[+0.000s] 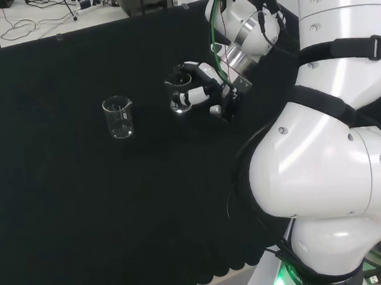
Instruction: Pick up the beaker on the right.
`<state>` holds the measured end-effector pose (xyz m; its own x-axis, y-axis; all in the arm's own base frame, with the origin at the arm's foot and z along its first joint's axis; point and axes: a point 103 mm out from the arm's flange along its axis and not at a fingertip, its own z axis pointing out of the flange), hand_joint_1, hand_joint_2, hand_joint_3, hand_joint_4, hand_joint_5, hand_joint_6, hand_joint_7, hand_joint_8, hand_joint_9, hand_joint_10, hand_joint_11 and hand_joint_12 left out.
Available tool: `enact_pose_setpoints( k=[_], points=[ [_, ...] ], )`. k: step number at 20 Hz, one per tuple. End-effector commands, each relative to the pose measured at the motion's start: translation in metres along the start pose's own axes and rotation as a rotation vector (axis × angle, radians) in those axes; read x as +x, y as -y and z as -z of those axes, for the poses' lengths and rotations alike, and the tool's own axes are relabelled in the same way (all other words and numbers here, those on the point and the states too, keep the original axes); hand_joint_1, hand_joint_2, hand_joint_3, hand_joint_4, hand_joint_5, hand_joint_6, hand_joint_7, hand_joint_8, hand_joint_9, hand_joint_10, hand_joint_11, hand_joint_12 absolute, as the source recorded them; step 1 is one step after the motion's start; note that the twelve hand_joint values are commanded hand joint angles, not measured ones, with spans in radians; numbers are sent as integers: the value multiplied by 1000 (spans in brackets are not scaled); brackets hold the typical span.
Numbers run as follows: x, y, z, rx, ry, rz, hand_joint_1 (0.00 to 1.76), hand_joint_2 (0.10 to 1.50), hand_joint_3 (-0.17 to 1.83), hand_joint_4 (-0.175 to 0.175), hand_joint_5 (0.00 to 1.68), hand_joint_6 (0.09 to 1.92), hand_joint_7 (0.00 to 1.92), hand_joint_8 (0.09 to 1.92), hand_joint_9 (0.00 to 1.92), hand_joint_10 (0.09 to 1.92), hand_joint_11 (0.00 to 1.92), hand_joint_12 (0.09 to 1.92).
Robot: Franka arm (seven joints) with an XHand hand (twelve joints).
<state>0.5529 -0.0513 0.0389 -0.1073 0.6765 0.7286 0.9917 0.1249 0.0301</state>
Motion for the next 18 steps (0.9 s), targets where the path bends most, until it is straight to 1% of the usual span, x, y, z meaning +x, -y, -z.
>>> enact_pose_setpoints(
  k=[1,3,6,8,9,10,11,12,13,14,15,17,18],
  points=[
    [2,-4,-4,6,9,-11,941,549,648,-64,466,671,451,756,569,628,87,1394],
    [1,-4,-3,-1,2,-11,942,557,641,-64,480,702,458,755,576,625,93,1393],
    [2,-5,-5,-8,13,-13,947,567,636,-63,538,770,502,760,618,624,112,1389],
    [4,-5,-8,-26,28,-17,980,587,641,-62,681,842,608,760,708,613,181,1373],
    [5,-5,-9,-36,39,-22,1005,601,650,-61,785,854,694,754,789,599,245,1362],
    [6,-5,-9,-44,48,-26,1041,686,578,-9,914,867,779,753,868,585,312,1350],
    [6,-5,-9,-55,56,-34,1067,763,494,39,1007,860,844,750,928,570,365,1334],
    [7,-5,-8,-63,62,-39,1081,821,417,66,1060,847,884,743,967,551,397,1324],
    [7,-5,-7,-68,68,-43,1105,829,402,50,1116,806,988,750,1046,555,474,1298],
    [8,-5,-5,-80,76,-45,1166,804,440,52,1150,789,1101,718,1127,559,579,1252],
    [9,-5,-3,-86,84,-42,1217,753,517,45,1177,767,1199,683,1208,564,716,1182],
    [12,-7,2,-84,95,-30,1272,659,657,21,1217,725,1319,630,1326,551,922,1058],
    [13,-9,6,-76,99,-17,1286,627,701,9,1232,705,1356,604,1369,534,993,1010]
  ],
)
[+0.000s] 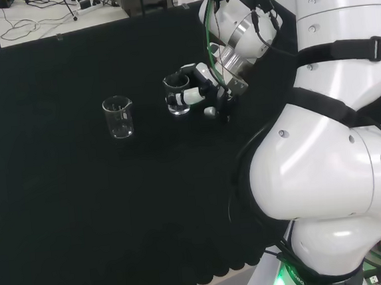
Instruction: Pick up the beaker on the right.
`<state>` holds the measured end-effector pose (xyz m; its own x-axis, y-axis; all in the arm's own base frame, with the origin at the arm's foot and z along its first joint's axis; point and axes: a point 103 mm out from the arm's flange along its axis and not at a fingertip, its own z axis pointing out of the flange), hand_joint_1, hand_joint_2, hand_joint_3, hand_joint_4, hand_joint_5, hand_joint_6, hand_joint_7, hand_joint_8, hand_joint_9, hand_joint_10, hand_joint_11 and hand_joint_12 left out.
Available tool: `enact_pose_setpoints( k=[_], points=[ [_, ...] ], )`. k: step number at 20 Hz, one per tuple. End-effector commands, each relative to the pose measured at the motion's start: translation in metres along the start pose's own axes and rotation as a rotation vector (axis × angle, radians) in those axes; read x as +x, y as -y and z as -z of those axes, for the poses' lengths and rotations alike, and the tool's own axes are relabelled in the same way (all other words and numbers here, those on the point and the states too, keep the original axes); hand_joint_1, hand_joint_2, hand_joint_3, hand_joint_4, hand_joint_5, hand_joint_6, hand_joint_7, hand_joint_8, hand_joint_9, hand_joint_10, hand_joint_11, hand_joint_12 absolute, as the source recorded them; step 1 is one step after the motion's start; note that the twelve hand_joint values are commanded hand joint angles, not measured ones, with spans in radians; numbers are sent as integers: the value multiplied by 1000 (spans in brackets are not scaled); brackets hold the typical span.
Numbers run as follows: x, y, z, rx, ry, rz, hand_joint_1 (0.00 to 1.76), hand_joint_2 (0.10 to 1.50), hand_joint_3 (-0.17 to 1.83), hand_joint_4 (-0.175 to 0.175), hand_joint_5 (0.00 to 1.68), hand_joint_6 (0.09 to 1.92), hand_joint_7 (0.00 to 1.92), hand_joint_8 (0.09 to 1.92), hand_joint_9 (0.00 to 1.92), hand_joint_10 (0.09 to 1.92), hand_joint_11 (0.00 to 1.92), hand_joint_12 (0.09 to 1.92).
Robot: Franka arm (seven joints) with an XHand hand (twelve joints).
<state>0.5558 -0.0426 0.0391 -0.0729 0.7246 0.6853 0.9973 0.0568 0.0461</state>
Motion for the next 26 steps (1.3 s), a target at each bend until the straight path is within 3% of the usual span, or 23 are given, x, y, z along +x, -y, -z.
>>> enact_pose_setpoints(
  k=[1,2,4,5,7,15,22,26],
  points=[
    [9,-7,17,-4,37,36,1294,607,726,-1,1244,686,1383,580,1402,509,1043,970],
    [11,-10,22,10,42,54,1298,597,738,-9,1252,672,1399,564,1423,492,1073,947],
    [15,-14,33,41,48,88,1304,685,588,-118,1252,642,1337,585,1446,460,1101,918],
    [17,-16,39,60,55,107,1305,716,535,-147,1250,633,1318,591,1452,449,1107,911],
    [22,-19,50,82,66,133,1306,737,496,-169,1254,619,1307,589,1467,437,1123,901],
    [40,-14,72,119,132,210,1308,732,499,-175,1265,601,1316,573,1492,425,1146,887],
    [50,-6,82,109,151,240,1309,718,524,-175,1269,601,1321,573,1508,419,1192,859],
    [61,-6,82,156,169,274,1309,711,536,-175,1271,603,1322,574,1516,416,1215,844]
  ],
)
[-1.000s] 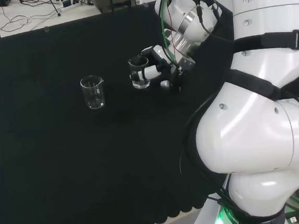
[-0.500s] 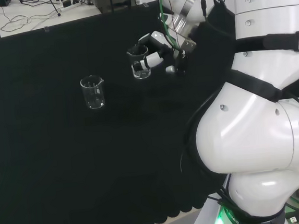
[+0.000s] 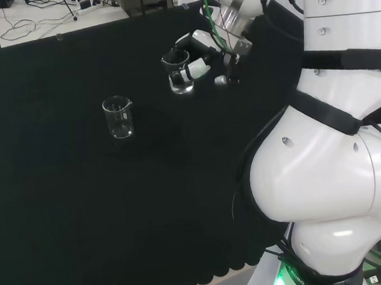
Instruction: Pick up the beaker on the right.
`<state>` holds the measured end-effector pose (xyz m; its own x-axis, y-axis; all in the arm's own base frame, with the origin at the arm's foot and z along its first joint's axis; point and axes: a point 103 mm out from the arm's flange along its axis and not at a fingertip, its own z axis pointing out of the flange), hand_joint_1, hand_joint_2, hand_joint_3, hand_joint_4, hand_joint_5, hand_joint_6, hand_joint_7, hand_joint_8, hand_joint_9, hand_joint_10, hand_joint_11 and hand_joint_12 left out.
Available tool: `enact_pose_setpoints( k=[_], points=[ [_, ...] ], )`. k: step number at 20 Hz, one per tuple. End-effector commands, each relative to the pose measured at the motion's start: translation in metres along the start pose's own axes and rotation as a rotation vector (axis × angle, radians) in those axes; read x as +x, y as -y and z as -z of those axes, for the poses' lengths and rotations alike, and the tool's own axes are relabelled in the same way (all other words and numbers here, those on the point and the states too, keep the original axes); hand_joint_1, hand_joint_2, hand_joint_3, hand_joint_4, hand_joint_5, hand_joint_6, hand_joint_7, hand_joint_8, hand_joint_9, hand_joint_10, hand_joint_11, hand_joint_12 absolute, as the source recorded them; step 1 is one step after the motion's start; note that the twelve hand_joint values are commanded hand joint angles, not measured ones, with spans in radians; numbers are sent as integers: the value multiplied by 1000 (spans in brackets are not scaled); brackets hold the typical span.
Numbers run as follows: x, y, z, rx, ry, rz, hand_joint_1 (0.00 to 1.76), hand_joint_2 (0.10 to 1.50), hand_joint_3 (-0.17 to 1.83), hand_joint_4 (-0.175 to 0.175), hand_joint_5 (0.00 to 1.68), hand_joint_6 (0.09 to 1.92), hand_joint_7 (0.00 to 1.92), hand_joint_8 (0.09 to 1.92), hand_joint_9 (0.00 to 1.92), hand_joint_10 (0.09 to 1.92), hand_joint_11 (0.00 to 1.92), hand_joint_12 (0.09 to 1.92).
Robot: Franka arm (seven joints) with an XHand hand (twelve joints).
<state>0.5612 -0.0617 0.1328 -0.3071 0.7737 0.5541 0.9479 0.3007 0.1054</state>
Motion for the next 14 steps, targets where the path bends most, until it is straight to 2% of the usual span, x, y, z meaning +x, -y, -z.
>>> enact_pose_setpoints(
  k=[1,7,14],
  points=[
    [14,-2,3,62,24,52,1309,710,537,-175,1272,603,1323,574,1517,415,1217,842],
    [31,-10,4,145,59,84,1310,704,546,-175,1274,603,1324,574,1519,414,1222,834],
    [45,-16,2,206,86,103,1310,689,574,-175,1277,606,1328,576,1524,411,1228,818]
  ],
)
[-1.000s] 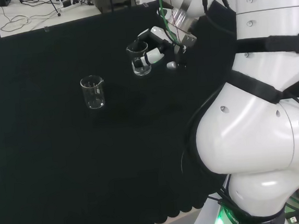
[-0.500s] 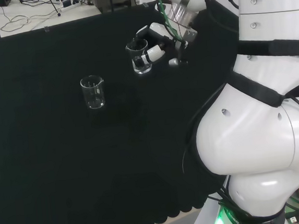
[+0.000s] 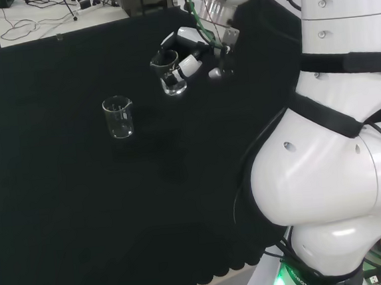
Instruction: Pick up the beaker on the right.
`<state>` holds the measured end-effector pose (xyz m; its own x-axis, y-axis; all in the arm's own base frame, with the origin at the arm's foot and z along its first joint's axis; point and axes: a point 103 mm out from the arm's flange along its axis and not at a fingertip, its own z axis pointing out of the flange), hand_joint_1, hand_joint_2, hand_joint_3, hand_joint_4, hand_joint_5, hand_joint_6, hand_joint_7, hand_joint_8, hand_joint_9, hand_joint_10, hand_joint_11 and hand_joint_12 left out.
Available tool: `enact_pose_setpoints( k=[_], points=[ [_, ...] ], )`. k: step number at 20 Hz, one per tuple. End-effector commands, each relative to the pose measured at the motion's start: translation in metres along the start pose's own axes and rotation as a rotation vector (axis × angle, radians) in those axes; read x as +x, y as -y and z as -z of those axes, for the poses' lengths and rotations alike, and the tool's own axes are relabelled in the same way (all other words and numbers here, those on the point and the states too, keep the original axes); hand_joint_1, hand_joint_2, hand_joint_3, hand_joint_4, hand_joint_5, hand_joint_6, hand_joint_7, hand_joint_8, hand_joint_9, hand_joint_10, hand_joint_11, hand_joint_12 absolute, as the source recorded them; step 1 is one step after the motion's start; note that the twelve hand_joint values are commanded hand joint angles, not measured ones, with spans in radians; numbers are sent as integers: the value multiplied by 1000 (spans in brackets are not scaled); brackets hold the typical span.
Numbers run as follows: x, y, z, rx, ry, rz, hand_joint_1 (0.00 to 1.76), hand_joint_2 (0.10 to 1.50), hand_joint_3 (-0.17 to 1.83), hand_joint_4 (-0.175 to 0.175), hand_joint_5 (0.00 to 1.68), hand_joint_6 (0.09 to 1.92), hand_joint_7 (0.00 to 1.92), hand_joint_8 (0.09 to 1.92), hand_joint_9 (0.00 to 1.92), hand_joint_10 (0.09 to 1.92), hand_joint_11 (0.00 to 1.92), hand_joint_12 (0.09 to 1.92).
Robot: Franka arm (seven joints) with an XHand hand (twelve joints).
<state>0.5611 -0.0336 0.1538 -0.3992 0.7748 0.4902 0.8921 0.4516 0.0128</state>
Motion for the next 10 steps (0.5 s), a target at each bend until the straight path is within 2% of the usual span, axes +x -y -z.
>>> enact_pose_setpoints(
  k=[1,10],
  points=[
    [12,-8,2,52,20,14,1310,688,575,-175,1277,606,1328,576,1524,411,1229,818],
    [20,-13,1,108,41,17,1310,685,582,-175,1276,612,1327,581,1526,412,1222,814]
  ],
)
